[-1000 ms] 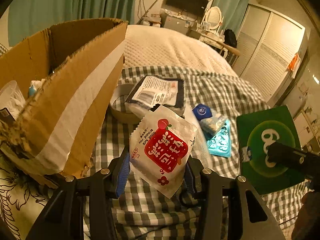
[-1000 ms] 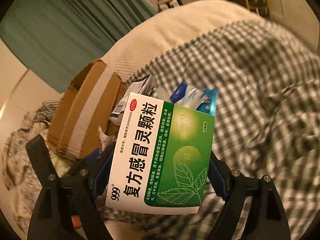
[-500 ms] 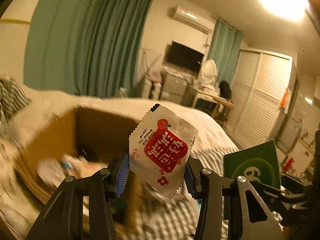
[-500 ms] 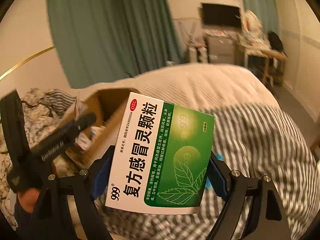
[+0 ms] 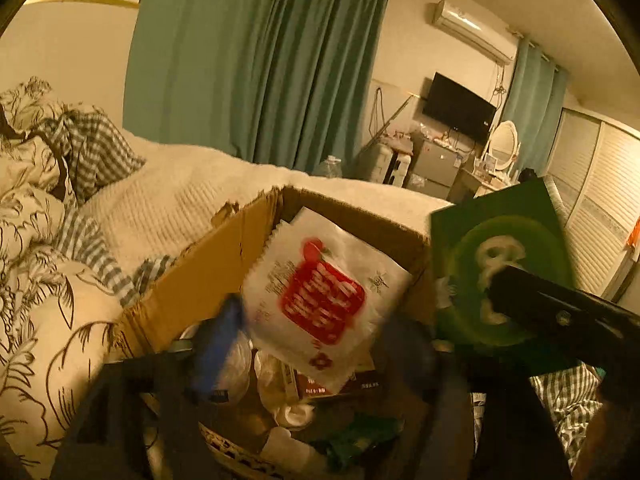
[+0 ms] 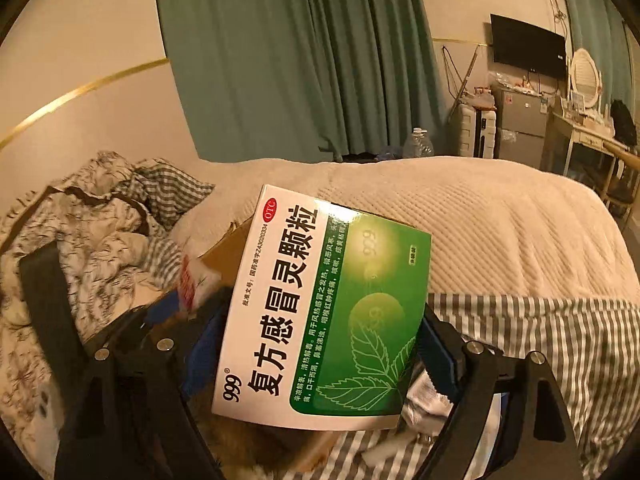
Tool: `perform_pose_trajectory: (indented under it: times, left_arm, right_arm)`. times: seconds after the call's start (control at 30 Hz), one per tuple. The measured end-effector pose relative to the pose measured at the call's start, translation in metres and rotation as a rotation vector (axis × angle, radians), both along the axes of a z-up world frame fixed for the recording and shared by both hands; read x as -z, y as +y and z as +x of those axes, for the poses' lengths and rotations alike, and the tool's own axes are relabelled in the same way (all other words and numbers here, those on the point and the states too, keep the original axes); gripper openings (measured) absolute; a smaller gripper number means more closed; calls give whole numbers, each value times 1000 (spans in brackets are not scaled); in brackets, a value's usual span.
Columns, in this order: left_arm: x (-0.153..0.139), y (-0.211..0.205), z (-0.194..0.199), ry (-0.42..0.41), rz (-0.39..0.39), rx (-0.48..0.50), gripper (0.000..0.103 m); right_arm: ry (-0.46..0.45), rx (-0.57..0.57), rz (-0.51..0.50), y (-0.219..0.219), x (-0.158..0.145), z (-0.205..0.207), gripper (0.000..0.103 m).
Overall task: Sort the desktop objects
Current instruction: 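Carry the sachet and green box over the cardboard box and open both tools, then move both tools back to the remaining items on the sheet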
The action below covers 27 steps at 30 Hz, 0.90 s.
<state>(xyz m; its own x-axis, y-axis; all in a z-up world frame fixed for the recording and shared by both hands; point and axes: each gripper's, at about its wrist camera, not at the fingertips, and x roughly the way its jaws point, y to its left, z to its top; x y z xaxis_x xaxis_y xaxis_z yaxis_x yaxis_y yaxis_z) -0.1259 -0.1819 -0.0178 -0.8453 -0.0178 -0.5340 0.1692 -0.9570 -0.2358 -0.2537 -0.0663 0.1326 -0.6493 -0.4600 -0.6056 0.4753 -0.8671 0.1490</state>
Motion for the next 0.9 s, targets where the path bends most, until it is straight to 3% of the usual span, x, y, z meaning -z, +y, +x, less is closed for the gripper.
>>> perform_pose_trajectory:
  times: [0.03, 0.13, 0.27, 0.37, 0.5, 0.63, 0.7, 0.8, 0.9]
  left_arm:
    - [0, 0, 2, -1, -4, -7, 102]
    - [-2, 9, 7, -3, -57, -23, 103]
    - [-10, 21, 15, 7, -82, 3, 103]
    - [-21, 35, 27, 32, -66, 52, 103]
    - [-33, 75, 47, 55, -30, 195, 103]
    - [-21, 133, 61, 3, 28, 377, 103]
    - [-6, 164, 64, -36, 20, 485, 103]
    - [27, 205, 65, -84, -71, 637, 103]
    - [63, 222, 56, -151, -172, 639, 103]
  right_arm:
    - [-25, 0, 10, -5, 1, -5, 88]
    - [-54, 22, 2, -3, -4, -9, 91]
    - [6, 71, -25, 27, -22, 8, 93]
    - [43, 103, -38, 61, -36, 27, 95]
    - [77, 166, -2, 119, -40, 62, 96]
    - [103, 257, 108, 176, -24, 94, 96]
    - [86, 286, 143, 198, -7, 102, 96]
    - [2, 302, 158, 224, 31, 98, 96]
    - [-49, 330, 212, 238, 71, 86, 96]
